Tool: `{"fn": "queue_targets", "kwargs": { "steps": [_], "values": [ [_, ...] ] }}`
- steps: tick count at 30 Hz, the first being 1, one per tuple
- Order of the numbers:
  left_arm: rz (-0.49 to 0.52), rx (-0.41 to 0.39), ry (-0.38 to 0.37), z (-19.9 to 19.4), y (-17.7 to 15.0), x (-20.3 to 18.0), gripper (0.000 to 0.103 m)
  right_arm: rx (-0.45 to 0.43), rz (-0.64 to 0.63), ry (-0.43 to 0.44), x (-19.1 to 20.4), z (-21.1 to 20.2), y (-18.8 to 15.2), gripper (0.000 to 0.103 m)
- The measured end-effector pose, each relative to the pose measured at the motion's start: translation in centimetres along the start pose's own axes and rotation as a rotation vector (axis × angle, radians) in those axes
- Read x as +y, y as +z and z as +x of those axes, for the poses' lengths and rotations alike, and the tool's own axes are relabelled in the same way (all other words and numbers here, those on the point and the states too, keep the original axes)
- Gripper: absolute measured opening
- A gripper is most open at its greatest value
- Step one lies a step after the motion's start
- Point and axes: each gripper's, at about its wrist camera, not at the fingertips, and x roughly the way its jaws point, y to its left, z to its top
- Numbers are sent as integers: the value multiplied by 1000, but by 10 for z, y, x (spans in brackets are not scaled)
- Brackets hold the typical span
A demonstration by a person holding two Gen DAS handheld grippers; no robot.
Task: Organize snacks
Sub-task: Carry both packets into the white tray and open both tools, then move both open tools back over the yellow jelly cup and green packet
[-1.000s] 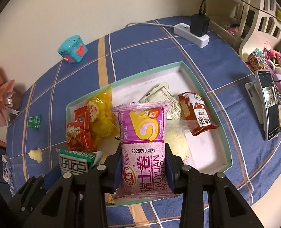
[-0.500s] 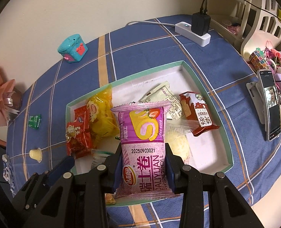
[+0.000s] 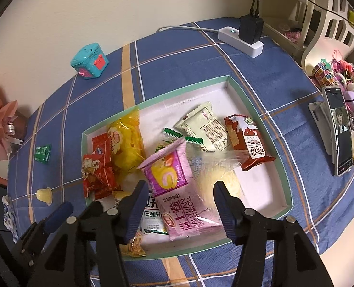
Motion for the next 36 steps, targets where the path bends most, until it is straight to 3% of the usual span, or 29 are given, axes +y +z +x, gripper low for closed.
{"fn": "queue_targets", "kwargs": {
  "steps": [2, 5, 7, 9, 14, 16, 24, 36],
  "values": [
    [-35, 2, 24, 0, 1, 10, 65, 2, 0, -5, 0, 1, 0, 65],
    [-85, -9, 62, -3, 3, 26, 78, 5, -10, -15, 1, 2, 0, 75],
    [-117, -19, 85, -5, 5, 36, 79, 5, -20, -24, 2, 2, 0, 83],
    [-142, -26, 116, -7, 6, 46, 87, 2, -31, -32, 5, 2, -1, 87],
    [-194, -54, 153, -12, 8, 67, 92, -11, -50, -42, 10, 1, -2, 102],
    [-214, -64, 160, -15, 8, 75, 97, -21, -60, -45, 11, 0, -3, 103],
    [-258, -83, 175, -23, 10, 100, 97, -32, -84, -59, 19, -1, -5, 103],
    [-236, -65, 252, -28, 11, 130, 98, -34, -136, -72, 44, -2, -8, 103]
  ]
}}
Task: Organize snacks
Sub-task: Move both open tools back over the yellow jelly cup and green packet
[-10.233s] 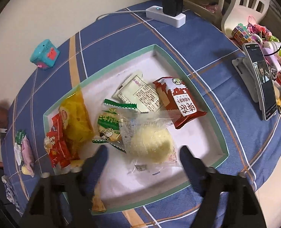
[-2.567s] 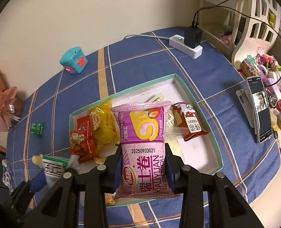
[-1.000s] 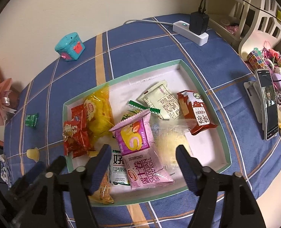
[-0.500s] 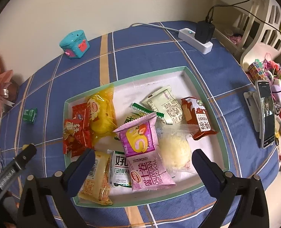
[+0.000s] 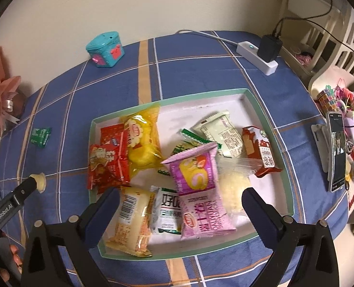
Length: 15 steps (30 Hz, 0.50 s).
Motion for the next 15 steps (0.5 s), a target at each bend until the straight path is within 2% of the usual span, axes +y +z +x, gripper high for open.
{"fn": "queue_targets", "kwargs": {
  "steps": [15],
  "values": [
    [-134, 39, 55, 13, 7, 75, 97, -6, -123, 34, 73, -1, -5, 103]
  ]
}}
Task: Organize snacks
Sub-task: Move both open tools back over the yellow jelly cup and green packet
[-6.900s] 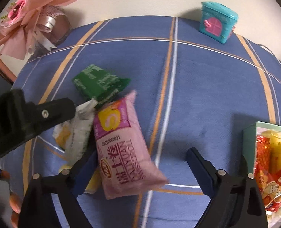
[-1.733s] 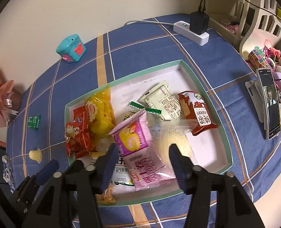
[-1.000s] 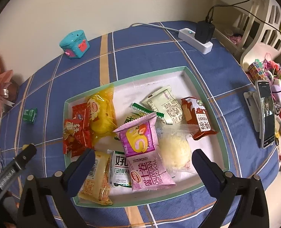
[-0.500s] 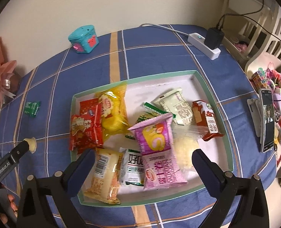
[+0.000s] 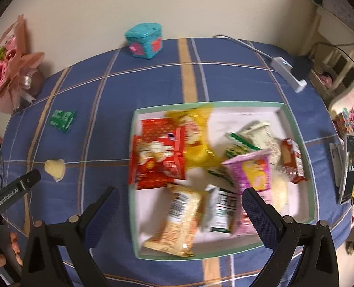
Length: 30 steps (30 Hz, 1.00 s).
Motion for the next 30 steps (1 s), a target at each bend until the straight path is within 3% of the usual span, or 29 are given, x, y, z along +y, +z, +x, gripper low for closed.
{"fn": "queue_targets", "kwargs": {
  "steps": [15, 30],
  "values": [
    [-65, 27, 19, 12, 12, 42, 97, 4, -115, 68, 80, 15, 2, 103],
    [-119, 79, 31, 50, 33, 75, 98, 54, -188, 148, 142, 67, 4, 103]
  ]
}}
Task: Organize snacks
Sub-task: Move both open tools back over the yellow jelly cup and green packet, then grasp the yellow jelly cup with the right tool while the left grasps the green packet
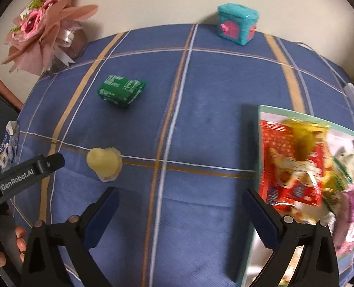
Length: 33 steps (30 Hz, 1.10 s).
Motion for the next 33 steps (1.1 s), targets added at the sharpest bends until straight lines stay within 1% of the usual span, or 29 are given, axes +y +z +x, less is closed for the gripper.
{"fn": "queue_targets", "kwargs": {
  "steps": [8, 14, 18, 23, 25, 27, 33],
  "values": [
    [-20, 23, 4, 18, 11, 8, 98, 13, -79, 5, 31, 24, 4, 103],
    [-28, 54, 12, 33, 11, 12, 98, 18, -149, -13, 56, 41, 7, 103],
    [-45, 59, 35, 39, 13, 20, 98, 19, -177, -21, 70, 49, 8, 103],
    [-70, 77, 33, 50, 17, 26, 98, 17, -195, -25, 81, 60, 9, 102],
    [-75, 80, 37, 52, 19, 27, 98, 21, -201, -30, 85, 64, 10, 99],
    [-78, 79, 36, 54, 20, 27, 98, 4, -206, -42, 88, 66, 11, 97],
    [-61, 73, 38, 57, 27, 26, 98, -23, -211, -29, 92, 66, 19, 86]
  ]
}}
